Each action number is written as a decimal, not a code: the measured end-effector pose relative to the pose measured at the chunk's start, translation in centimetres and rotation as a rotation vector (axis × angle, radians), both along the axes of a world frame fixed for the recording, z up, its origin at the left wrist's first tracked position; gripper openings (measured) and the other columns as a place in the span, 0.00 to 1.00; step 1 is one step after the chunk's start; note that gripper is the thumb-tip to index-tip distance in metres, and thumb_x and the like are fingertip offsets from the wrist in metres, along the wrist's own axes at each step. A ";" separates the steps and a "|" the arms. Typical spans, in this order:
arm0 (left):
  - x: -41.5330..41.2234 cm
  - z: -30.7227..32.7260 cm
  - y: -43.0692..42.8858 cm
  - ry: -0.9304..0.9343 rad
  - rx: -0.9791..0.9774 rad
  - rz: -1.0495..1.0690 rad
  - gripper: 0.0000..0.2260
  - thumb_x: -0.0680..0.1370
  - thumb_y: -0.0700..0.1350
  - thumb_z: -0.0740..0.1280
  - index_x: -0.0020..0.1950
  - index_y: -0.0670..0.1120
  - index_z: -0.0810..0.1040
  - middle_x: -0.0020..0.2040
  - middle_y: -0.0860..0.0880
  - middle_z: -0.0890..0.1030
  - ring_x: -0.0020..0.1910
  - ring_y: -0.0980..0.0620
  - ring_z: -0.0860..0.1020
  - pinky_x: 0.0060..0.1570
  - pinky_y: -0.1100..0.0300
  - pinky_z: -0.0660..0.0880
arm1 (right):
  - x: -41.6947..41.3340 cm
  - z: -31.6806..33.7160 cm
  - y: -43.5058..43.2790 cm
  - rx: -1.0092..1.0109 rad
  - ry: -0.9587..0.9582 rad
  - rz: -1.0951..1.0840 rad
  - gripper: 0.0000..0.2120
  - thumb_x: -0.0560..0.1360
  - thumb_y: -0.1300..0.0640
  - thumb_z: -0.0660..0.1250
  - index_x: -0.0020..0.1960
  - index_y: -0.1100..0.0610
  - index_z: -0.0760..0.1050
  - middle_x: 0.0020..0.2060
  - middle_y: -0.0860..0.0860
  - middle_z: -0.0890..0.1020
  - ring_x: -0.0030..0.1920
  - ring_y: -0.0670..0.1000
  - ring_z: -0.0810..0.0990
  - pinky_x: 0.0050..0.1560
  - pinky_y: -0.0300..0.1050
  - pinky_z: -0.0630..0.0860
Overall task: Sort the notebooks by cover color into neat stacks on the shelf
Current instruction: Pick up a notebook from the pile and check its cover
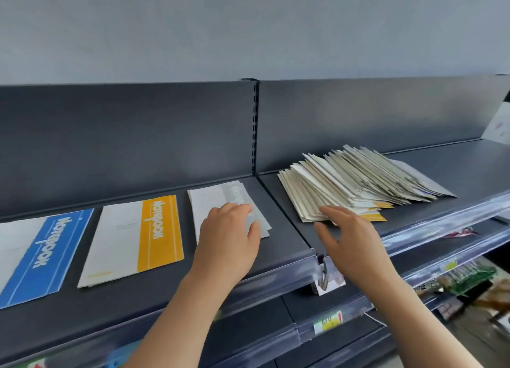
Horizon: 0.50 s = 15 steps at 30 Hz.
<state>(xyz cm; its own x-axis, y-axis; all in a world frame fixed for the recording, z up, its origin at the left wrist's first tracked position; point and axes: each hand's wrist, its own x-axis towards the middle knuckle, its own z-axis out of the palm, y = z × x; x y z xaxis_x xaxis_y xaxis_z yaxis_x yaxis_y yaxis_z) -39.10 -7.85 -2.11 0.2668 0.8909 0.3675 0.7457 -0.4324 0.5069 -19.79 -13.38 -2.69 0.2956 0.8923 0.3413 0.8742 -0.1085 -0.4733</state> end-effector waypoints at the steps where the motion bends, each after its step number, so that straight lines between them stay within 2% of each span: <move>1: 1.0 0.0 0.6 -0.001 -0.006 -0.009 0.17 0.80 0.49 0.59 0.69 0.49 0.72 0.64 0.52 0.76 0.63 0.51 0.70 0.63 0.57 0.67 | 0.8 0.1 0.4 0.008 -0.001 -0.010 0.19 0.78 0.52 0.62 0.67 0.56 0.72 0.66 0.48 0.74 0.64 0.49 0.73 0.60 0.40 0.69; 3: 2.8 0.2 1.9 -0.005 -0.008 -0.025 0.17 0.80 0.49 0.59 0.68 0.49 0.72 0.63 0.52 0.76 0.62 0.50 0.70 0.62 0.57 0.67 | 2.4 0.2 1.4 0.023 -0.009 -0.029 0.17 0.78 0.52 0.62 0.65 0.56 0.73 0.64 0.48 0.75 0.61 0.50 0.75 0.57 0.37 0.68; 6: 5.5 0.6 3.8 -0.025 0.003 -0.054 0.15 0.80 0.49 0.60 0.66 0.49 0.74 0.59 0.52 0.78 0.60 0.50 0.71 0.60 0.57 0.68 | 4.8 0.3 2.8 0.038 -0.018 -0.046 0.19 0.78 0.51 0.62 0.67 0.55 0.73 0.65 0.47 0.75 0.64 0.48 0.73 0.56 0.33 0.64; 10: 9.2 1.3 6.4 -0.023 0.032 -0.088 0.09 0.79 0.47 0.61 0.53 0.46 0.77 0.46 0.52 0.77 0.50 0.49 0.73 0.51 0.54 0.72 | 8.6 0.9 4.6 0.060 0.018 -0.090 0.18 0.77 0.51 0.63 0.66 0.53 0.73 0.65 0.46 0.75 0.63 0.47 0.74 0.55 0.33 0.65; 12: 11.3 1.5 7.3 -0.023 0.042 -0.117 0.10 0.79 0.48 0.61 0.54 0.46 0.77 0.47 0.51 0.77 0.51 0.49 0.73 0.52 0.54 0.72 | 10.7 1.2 5.4 0.078 0.033 -0.116 0.18 0.77 0.51 0.63 0.66 0.54 0.74 0.64 0.46 0.75 0.62 0.47 0.75 0.57 0.35 0.66; 15: 14.7 1.5 8.3 -0.027 0.041 -0.148 0.12 0.80 0.48 0.60 0.59 0.45 0.77 0.51 0.51 0.78 0.54 0.50 0.72 0.55 0.54 0.72 | 14.0 1.5 6.5 0.098 0.051 -0.132 0.17 0.77 0.51 0.63 0.65 0.54 0.74 0.63 0.46 0.76 0.59 0.47 0.77 0.54 0.35 0.66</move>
<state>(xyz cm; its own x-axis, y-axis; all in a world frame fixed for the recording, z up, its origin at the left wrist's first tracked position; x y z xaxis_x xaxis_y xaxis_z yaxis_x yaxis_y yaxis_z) -24.45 0.48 -0.62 0.3839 0.8266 0.4116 0.6584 -0.5576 0.5056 -5.76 -6.83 -1.21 0.4274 0.8077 0.4061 0.8300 -0.1725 -0.5304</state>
